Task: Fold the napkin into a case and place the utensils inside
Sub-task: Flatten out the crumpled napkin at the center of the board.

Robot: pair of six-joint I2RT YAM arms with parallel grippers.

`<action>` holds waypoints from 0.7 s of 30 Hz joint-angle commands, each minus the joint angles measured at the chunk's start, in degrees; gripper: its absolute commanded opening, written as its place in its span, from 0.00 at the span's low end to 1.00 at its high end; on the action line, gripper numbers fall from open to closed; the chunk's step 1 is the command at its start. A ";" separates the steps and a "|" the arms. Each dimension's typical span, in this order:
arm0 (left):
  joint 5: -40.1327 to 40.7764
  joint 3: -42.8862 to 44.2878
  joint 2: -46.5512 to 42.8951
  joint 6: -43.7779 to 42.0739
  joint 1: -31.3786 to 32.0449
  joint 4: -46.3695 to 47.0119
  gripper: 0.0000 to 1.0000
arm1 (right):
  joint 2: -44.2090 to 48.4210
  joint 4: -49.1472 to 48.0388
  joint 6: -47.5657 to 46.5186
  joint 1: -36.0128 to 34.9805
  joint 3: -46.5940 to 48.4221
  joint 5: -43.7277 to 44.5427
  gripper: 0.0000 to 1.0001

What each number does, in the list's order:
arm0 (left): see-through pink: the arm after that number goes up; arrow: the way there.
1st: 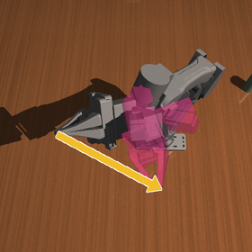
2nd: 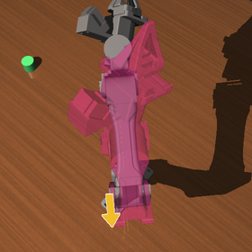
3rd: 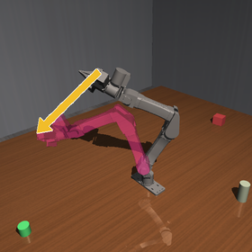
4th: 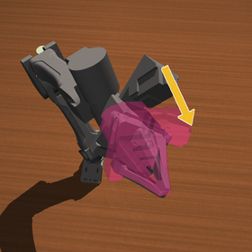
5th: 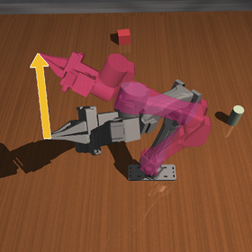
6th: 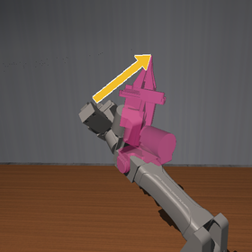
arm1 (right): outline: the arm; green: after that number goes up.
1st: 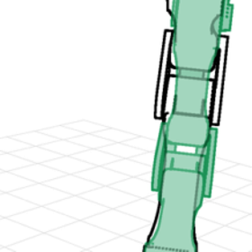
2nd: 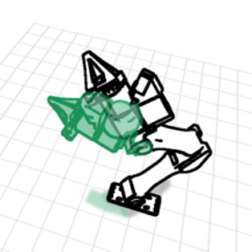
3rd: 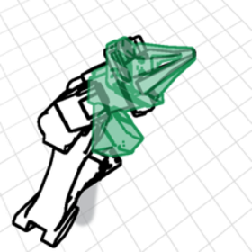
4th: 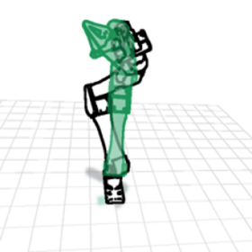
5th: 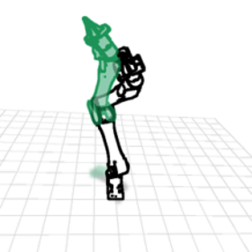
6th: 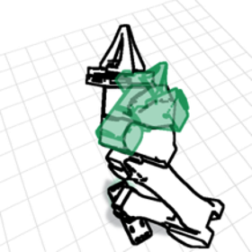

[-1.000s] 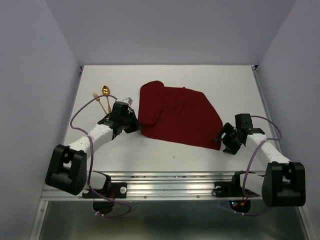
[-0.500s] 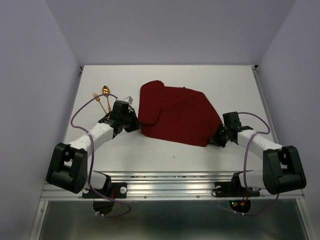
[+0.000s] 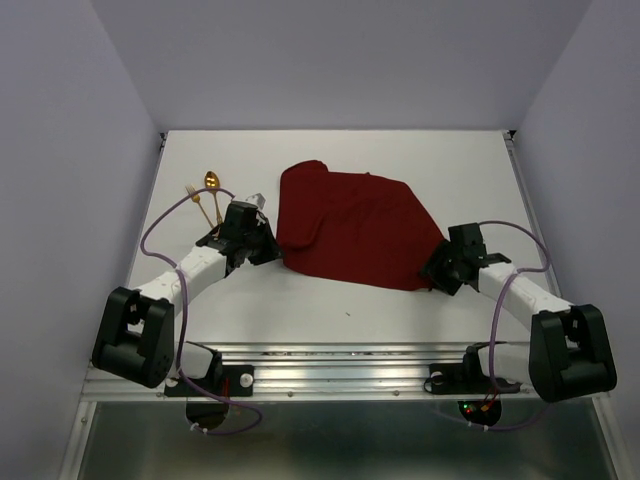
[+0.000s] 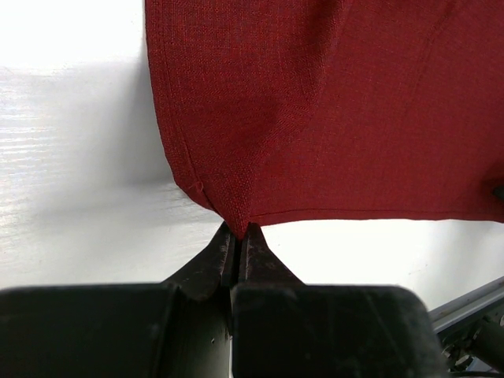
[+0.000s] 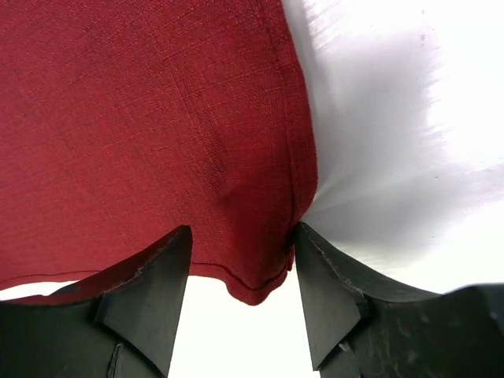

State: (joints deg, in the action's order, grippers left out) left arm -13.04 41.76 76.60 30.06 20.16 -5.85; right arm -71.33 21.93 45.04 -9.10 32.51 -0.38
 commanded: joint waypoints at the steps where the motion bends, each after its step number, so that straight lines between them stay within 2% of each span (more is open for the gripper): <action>1: 0.73 0.96 -2.68 -0.88 0.05 0.13 0.00 | 1.45 1.53 0.49 -0.21 -2.71 3.19 0.62; 14: 3.72 1.13 -3.56 -1.15 0.05 -2.15 0.00 | 3.56 4.34 3.03 -0.21 -4.30 6.71 0.64; 21: 15.32 2.28 -6.63 1.14 -0.04 -5.14 0.00 | 4.45 3.74 2.95 -0.21 -5.88 5.31 0.64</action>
State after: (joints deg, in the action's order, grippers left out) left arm -5.32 41.80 74.54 30.44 20.16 -9.91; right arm -66.22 22.15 47.86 -9.10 29.15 3.46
